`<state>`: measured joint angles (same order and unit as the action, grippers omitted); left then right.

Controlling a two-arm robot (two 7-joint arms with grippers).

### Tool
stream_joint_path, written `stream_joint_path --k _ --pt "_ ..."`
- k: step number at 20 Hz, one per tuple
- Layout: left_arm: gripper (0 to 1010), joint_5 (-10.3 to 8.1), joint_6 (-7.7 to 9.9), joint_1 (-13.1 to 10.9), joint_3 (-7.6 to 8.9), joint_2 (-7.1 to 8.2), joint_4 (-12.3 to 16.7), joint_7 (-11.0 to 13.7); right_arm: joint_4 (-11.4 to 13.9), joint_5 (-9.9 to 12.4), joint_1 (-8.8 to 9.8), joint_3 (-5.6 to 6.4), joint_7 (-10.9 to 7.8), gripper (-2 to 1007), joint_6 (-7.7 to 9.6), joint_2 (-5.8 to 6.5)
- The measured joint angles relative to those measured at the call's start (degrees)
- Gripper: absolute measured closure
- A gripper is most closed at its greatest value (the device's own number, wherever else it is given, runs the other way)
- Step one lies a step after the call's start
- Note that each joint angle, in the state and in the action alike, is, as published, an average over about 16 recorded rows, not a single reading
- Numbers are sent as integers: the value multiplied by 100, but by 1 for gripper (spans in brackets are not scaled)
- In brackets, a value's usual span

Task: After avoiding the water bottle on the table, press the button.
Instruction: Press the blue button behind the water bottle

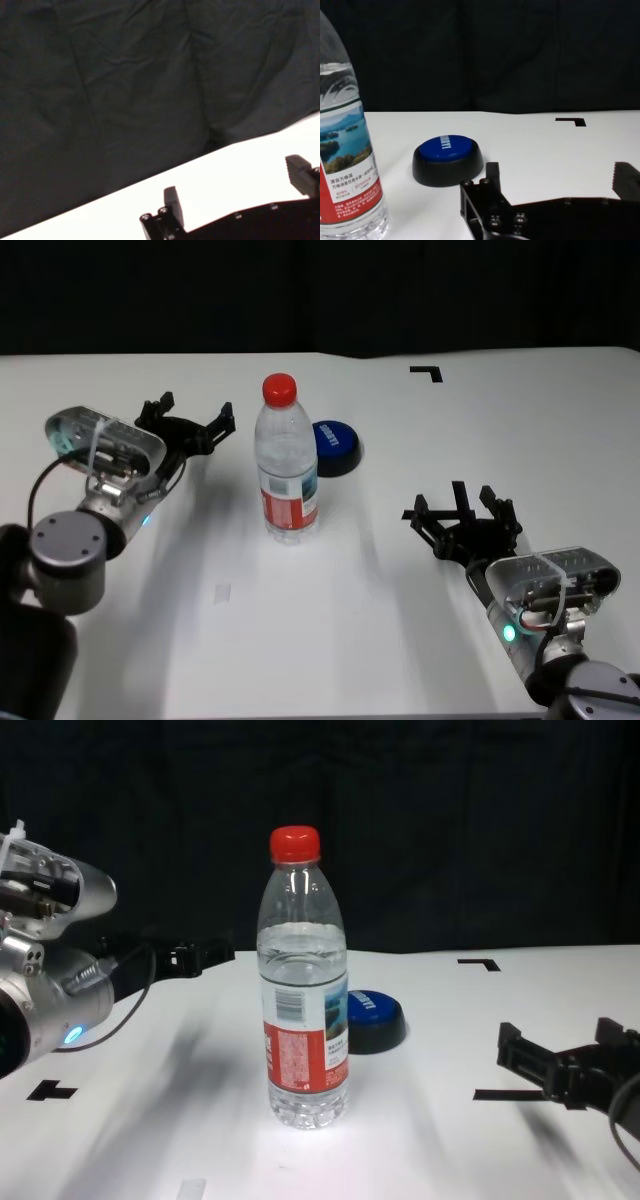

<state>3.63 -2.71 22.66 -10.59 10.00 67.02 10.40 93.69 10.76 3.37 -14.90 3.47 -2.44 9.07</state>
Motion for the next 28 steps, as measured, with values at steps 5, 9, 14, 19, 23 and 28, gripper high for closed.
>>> stream_joint_path --k 5,9,14,19,23,28 --pt "7 14 -26 100 -29 -33 -130 7 0 0 0 0 0 2 0 0" --pt "7 19 -62 178 -54 -59 -241 18 0 0 0 0 0 2 0 0" --pt "7 20 -117 280 -88 -89 -384 37 0 0 0 0 0 2 0 0" --pt "7 15 -177 376 -123 -115 -526 61 0 0 0 0 0 2 0 0" --pt "7 7 -225 452 -151 -137 -638 79 0 0 0 0 0 2 0 0" --pt "7 -2 -278 541 -185 -165 -771 98 0 0 0 0 0 2 0 0"
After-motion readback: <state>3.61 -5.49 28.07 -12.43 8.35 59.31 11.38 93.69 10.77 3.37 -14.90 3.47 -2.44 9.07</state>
